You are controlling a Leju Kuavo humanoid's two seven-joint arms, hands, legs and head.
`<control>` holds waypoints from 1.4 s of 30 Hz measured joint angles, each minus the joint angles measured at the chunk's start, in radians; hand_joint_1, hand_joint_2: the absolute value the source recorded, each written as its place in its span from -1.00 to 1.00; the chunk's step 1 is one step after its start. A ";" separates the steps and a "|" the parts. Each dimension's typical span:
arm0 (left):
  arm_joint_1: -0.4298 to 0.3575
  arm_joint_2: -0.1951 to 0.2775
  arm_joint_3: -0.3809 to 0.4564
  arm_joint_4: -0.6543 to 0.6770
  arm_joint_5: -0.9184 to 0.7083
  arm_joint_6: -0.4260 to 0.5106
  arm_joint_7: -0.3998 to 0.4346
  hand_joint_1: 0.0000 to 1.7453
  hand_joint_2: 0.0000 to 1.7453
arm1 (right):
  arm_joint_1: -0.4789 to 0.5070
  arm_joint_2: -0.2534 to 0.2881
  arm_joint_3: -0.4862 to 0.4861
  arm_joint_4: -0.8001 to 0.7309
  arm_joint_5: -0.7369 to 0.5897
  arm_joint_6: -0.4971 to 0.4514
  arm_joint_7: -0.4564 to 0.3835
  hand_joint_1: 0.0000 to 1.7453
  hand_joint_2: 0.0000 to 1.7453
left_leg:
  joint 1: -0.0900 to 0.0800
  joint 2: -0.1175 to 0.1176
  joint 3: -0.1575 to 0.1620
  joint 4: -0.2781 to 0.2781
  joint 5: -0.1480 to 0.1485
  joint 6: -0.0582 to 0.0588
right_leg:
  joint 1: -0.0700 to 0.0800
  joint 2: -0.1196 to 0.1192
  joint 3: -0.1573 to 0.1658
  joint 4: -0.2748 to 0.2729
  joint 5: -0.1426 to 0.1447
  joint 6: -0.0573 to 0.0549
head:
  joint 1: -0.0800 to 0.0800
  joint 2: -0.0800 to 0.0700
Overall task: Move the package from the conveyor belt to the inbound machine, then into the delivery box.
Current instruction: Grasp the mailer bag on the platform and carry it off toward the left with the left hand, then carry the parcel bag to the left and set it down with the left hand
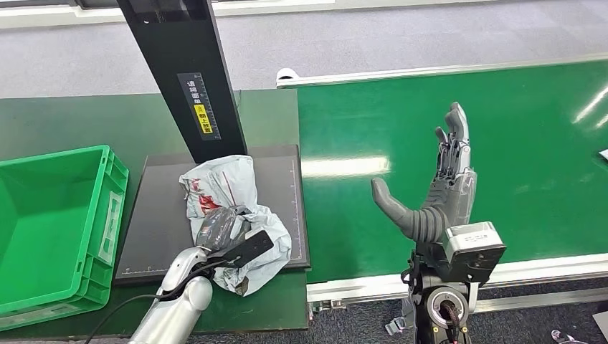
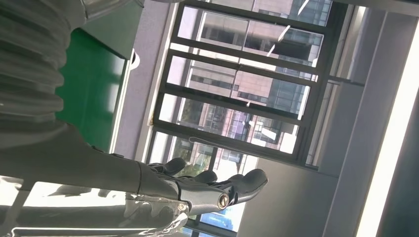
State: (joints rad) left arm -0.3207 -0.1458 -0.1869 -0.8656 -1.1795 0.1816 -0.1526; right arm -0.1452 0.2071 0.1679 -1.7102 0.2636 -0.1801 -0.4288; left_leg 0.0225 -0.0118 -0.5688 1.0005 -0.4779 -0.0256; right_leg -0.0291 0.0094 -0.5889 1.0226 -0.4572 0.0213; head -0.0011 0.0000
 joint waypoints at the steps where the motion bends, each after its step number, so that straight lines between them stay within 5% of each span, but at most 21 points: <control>1: 0.000 0.000 0.000 0.000 0.000 0.001 0.000 0.88 1.00 | 0.000 0.000 -0.001 0.000 0.000 0.000 0.000 -1.00 1.00 | 0.000 0.000 0.000 0.000 0.000 0.000 | 0.000 0.000 0.000 0.000 0.000 0.000 | 0.000 0.000; 8: 0.003 0.000 0.000 -0.001 0.005 0.010 -0.007 0.98 1.00 | 0.000 0.000 -0.006 -0.002 0.000 0.000 0.000 -1.00 1.00 | 0.000 0.000 0.000 0.000 0.000 0.000 | 0.000 0.000 0.000 0.000 0.000 0.000 | 0.000 0.000; 11: 0.024 -0.002 0.003 -0.030 0.073 0.060 -0.084 1.00 1.00 | 0.005 0.002 -0.008 -0.007 0.000 0.001 0.002 -1.00 1.00 | 0.000 0.001 -0.001 0.000 0.000 0.000 | 0.000 0.000 -0.002 0.000 0.000 0.000 | 0.000 0.000; 17: 0.101 -0.004 0.006 -0.272 0.317 0.196 -0.257 1.00 1.00 | 0.014 0.002 -0.010 -0.014 0.000 0.006 0.005 -1.00 1.00 | 0.000 0.000 -0.006 0.000 0.000 0.000 | 0.000 0.000 -0.007 0.000 0.000 0.000 | 0.000 0.000; 25: 0.060 0.059 0.106 -0.510 0.447 0.358 -0.228 1.00 1.00 | 0.020 0.002 -0.009 0.005 0.003 0.010 0.009 -1.00 1.00 | 0.001 0.000 -0.007 0.000 0.001 -0.001 | 0.001 0.000 -0.007 0.001 0.000 0.000 | 0.000 0.000; 33: -0.097 0.167 0.356 -0.326 0.682 0.364 -0.305 1.00 1.00 | 0.009 -0.003 0.035 0.177 -0.004 0.007 0.004 -1.00 1.00 | 0.002 0.001 -0.007 0.000 0.003 -0.002 | 0.002 0.001 -0.007 0.001 0.002 -0.002 | 0.000 0.000; 42: -0.168 0.232 0.449 -0.097 0.704 0.382 -0.266 1.00 1.00 | -0.010 -0.003 0.118 0.387 -0.049 0.028 0.010 -1.00 1.00 | 0.002 0.001 -0.008 0.000 0.002 -0.002 | 0.002 0.001 -0.009 0.001 0.002 -0.002 | 0.000 0.000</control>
State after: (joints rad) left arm -0.4887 0.0857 0.2624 -0.9627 -0.4758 0.5631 -0.4188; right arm -0.1548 0.2037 0.2859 -1.3234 0.2146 -0.1518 -0.4190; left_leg 0.0250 -0.0108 -0.5773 1.0006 -0.4754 -0.0275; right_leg -0.0267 0.0104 -0.5984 1.0233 -0.4557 0.0190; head -0.0009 0.0000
